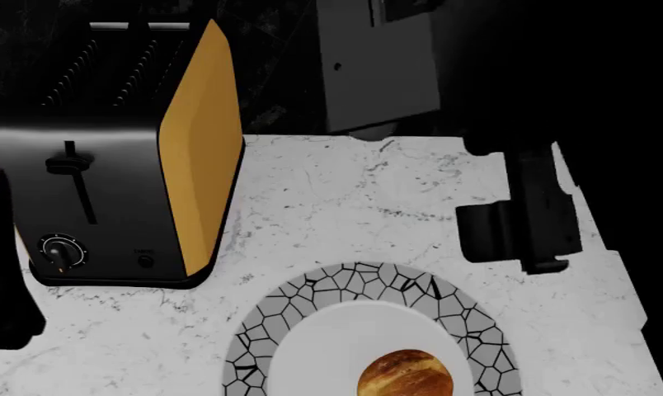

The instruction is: Place all breads on the cutting board.

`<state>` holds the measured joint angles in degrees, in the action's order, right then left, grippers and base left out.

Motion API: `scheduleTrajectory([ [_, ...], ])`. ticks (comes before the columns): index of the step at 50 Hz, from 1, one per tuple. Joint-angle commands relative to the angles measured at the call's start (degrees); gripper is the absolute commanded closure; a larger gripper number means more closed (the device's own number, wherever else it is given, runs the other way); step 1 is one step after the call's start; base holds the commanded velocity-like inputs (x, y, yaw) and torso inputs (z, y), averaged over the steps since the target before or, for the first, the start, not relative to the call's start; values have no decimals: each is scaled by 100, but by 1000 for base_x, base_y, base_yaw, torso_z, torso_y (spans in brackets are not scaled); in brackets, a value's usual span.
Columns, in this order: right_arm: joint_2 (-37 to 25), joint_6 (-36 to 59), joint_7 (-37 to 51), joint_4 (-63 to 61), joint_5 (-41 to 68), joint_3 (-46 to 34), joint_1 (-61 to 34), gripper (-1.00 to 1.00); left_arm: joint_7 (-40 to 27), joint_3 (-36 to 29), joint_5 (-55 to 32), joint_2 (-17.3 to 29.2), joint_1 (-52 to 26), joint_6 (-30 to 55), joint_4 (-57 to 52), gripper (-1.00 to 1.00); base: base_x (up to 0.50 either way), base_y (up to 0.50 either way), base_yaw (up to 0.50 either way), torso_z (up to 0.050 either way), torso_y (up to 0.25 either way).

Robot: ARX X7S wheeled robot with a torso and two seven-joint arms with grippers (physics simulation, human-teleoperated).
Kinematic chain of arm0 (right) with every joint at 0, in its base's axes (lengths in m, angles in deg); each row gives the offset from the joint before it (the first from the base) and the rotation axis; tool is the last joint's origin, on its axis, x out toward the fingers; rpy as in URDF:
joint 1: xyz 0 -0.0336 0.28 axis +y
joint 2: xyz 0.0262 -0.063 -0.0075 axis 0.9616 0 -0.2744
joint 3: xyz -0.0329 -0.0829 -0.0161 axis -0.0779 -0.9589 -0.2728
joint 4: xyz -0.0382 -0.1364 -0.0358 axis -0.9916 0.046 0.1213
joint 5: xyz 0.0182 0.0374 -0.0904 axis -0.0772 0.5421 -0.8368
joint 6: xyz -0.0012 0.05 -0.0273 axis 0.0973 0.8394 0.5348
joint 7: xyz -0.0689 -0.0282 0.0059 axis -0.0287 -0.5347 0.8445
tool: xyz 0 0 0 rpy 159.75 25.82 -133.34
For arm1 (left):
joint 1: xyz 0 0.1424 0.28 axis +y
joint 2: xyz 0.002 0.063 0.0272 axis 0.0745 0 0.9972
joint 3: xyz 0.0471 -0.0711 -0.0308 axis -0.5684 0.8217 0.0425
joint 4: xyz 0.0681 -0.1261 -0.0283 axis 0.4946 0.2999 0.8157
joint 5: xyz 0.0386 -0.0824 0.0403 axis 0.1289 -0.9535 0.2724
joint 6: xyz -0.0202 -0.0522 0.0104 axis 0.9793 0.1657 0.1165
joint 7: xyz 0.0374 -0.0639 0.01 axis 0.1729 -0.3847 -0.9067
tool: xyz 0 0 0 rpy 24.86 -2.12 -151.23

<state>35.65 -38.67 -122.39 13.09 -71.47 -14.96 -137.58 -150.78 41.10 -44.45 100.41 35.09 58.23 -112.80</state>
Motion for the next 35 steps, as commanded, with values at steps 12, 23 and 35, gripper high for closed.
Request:
scheduleTrajectory([
  [12,710,-390,-385,198,172,-79,339,-100,60,-44,94,-3,99,-11,33,-100,0,0,0,0,0],
  [23,867,-461,-204,-417,247,-109,658,-100,102,-30,156,15,175,-42,25,-100,0,0,0,0,0],
  [35,1000,-772,-101,-560,197,-107,864,-100,155,-66,251,-15,217,-35,75,-100,0,0,0,0,0],
])
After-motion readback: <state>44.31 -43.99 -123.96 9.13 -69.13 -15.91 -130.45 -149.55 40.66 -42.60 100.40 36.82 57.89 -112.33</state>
